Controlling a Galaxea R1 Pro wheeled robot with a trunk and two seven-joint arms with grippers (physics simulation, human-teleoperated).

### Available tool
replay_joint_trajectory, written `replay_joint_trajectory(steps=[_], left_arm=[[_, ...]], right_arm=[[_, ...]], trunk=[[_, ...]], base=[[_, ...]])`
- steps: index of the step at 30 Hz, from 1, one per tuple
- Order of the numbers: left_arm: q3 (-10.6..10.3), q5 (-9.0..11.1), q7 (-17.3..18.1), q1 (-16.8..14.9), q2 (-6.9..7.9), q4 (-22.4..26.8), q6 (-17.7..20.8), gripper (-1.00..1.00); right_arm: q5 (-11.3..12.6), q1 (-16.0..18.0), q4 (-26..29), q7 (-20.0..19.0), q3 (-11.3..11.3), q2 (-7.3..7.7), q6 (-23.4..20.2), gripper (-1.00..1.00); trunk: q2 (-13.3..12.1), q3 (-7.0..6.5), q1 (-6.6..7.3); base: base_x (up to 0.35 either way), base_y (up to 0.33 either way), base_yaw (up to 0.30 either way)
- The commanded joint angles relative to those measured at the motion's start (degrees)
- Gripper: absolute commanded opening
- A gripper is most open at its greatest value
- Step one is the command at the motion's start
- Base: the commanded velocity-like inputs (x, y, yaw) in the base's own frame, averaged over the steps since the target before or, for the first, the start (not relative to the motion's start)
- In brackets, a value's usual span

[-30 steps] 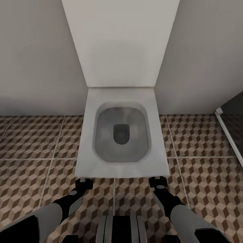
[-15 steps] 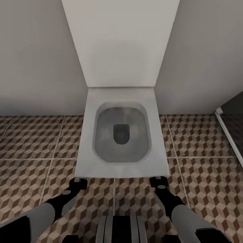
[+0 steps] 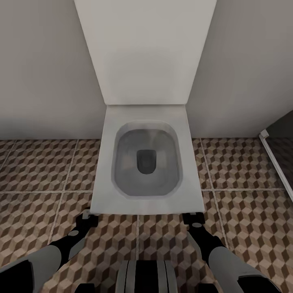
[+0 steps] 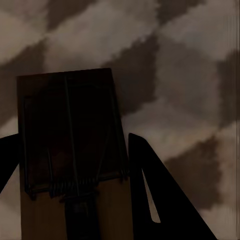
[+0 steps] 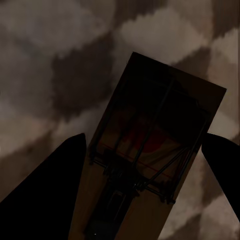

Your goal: Take the four mousetraps from the cabinet in the bathroom and place them on the bathroom floor. Make sure all four end up on the same floor surface, and ensure that at least two of them are either under or directly next to the same bathroom sink.

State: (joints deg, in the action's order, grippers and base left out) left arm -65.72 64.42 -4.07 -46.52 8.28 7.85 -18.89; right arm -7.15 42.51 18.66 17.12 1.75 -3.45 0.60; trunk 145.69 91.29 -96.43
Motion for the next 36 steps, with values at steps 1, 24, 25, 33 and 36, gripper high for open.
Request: replay_joint_trajectory(steps=[1,24,25,33,36], left_arm=[[-0.46,0.08,-0.39,-0.02,0.04,0.17,-0.11,-1.0],[-0.54,0.18,0.22,0.0,-0.09,0.32,-0.1,-1.0],[-0.54,0.18,0.24,0.0,-0.09,0.32,-0.1,-1.0],[-0.51,0.25,0.07,0.02,-0.1,0.28,0.05,-1.0],[-0.53,0.2,0.16,0.01,-0.1,0.31,0.05,-1.0]], right_arm=[[-0.36,0.03,-0.02,0.37,0.18,-0.01,-0.01,-1.0],[-0.58,0.03,0.64,0.74,0.43,-0.2,-0.09,-1.0],[-0.58,0.03,0.65,0.72,0.44,-0.19,-0.09,-1.0],[-0.58,0.03,0.62,0.43,0.45,-0.08,-0.11,-1.0],[-0.58,0.03,0.62,0.39,0.45,-0.07,-0.09,-1.0]], trunk=[[0.01,0.03,0.01],[0.01,0.03,0.01],[0.01,0.03,0.01],[0.01,0.03,0.01],[0.01,0.03,0.01]], base=[[0.0,0.0,0.0],[0.0,0.0,0.0],[0.0,0.0,0.0],[0.018,0.0,0.0],[0.207,0.0,0.0]])
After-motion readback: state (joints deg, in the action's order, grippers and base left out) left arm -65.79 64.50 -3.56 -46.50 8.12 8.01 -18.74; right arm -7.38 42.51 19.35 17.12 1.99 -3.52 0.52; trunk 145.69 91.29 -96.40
